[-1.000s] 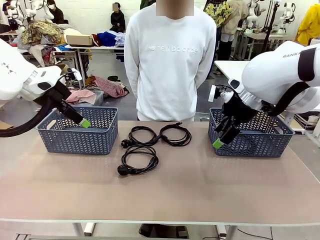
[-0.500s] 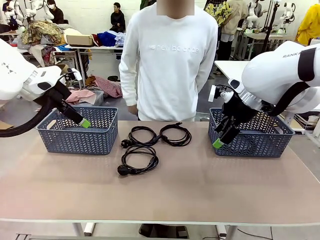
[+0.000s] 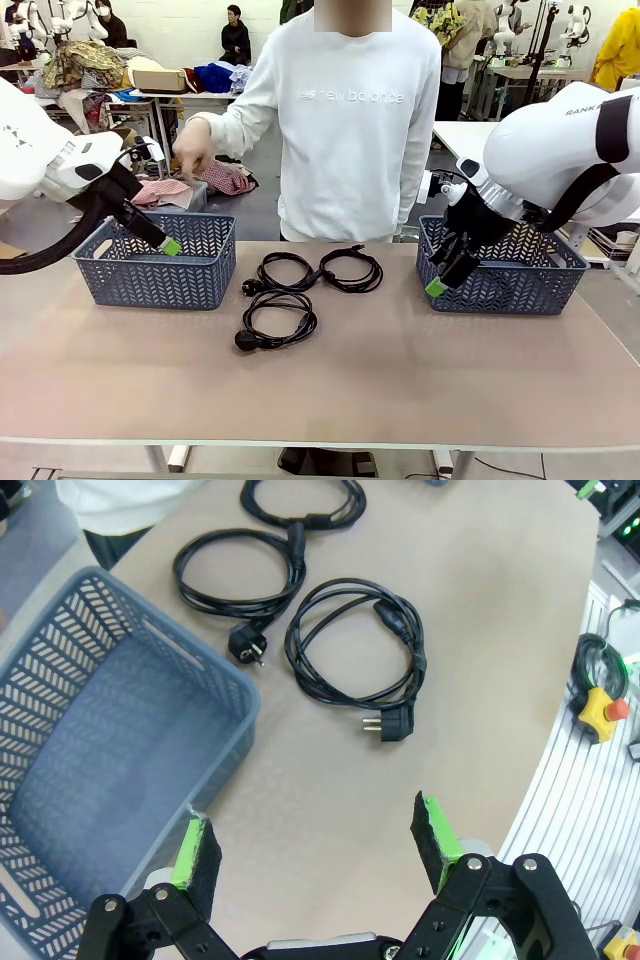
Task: Organize the cables according to human instructions.
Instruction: Pick up a bundle of cables and place it in the basket indicated by the human.
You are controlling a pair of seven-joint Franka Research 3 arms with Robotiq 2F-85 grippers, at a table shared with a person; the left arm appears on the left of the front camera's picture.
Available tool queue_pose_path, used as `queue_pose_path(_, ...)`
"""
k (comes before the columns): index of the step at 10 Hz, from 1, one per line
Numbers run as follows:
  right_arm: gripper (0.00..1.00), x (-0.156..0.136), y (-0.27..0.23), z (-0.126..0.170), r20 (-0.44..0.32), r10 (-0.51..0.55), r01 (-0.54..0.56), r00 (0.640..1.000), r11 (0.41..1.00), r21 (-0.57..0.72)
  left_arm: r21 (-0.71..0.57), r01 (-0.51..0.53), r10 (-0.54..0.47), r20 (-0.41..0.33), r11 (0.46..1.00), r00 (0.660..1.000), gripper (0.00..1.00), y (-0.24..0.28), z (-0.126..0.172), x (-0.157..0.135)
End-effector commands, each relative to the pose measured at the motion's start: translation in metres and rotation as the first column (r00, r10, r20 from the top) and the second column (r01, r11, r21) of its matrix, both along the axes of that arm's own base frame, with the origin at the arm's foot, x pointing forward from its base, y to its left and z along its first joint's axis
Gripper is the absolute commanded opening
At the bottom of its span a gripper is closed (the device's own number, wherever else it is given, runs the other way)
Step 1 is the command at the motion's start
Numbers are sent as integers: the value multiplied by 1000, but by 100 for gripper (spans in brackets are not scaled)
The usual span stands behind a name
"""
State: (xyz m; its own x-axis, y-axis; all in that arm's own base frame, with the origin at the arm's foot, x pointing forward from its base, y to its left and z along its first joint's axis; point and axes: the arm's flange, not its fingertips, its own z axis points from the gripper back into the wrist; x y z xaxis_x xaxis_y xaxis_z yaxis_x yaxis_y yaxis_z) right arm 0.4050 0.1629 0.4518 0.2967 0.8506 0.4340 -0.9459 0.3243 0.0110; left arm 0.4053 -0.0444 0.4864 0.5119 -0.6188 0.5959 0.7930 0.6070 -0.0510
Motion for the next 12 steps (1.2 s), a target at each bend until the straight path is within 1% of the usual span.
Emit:
queue_pose_path(1,100,0,-2,2,4,-7,7,1000,1000,4,-20,23,-22,6,1000,1000,100,2,-1,1)
queue_pose_path(11,100,0,-2,2,4,-7,7,1000,1000,4,-20,23,-22,6,1000,1000,100,2,-1,1)
queue_pose_path(12,100,0,-2,2,4,-7,7,1000,1000,4,0,0,0,0,1000,1000,100,0,0,0)
